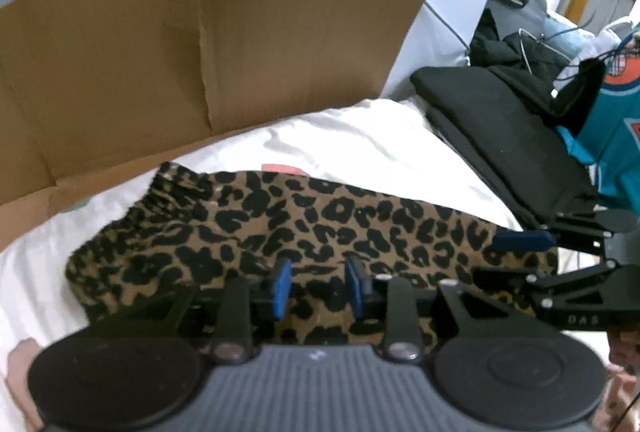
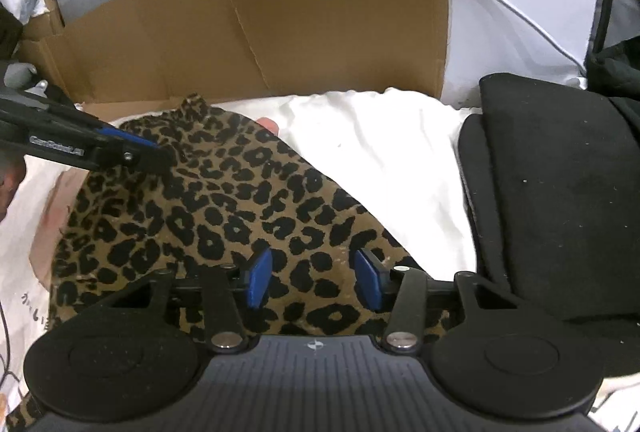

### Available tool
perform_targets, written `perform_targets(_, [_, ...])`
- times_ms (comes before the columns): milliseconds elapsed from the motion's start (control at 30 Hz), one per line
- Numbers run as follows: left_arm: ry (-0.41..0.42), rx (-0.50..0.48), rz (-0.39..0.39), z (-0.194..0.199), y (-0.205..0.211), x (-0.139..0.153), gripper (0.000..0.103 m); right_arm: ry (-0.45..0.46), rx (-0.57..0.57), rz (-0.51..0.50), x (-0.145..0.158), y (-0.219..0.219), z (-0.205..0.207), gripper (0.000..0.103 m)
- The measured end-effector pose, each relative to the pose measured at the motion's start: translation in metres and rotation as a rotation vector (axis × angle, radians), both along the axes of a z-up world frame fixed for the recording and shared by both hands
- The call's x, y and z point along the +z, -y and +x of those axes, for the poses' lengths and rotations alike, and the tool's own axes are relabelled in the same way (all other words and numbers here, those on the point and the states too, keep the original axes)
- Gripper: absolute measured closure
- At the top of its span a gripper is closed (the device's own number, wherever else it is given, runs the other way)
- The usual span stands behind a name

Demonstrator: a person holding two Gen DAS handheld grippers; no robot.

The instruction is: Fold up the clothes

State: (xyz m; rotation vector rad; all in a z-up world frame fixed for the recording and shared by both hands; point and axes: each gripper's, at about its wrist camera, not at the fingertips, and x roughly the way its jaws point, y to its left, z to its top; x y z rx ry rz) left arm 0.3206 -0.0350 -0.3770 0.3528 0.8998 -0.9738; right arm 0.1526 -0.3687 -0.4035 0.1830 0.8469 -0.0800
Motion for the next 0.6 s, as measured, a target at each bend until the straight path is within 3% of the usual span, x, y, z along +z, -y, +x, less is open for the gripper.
perform_targets(200, [0.03,-0.033,0.059,-0.003,0.003,-0.026,0.068,-0.061,-0.018,-0.057,-0.016,0.0,0.006,0.052])
perform_targets(367, [0.079,-0.143,0.081,-0.011,0.001,-0.04,0.04,-0.086,-0.035,-0.071,-0.023,0.005,-0.002,0.053])
perform_targets(600, [0.145,-0.192,0.081,-0.022,-0.009,-0.038,0.029,-0.101,-0.036,-0.101,-0.025,0.016,-0.003,0.053])
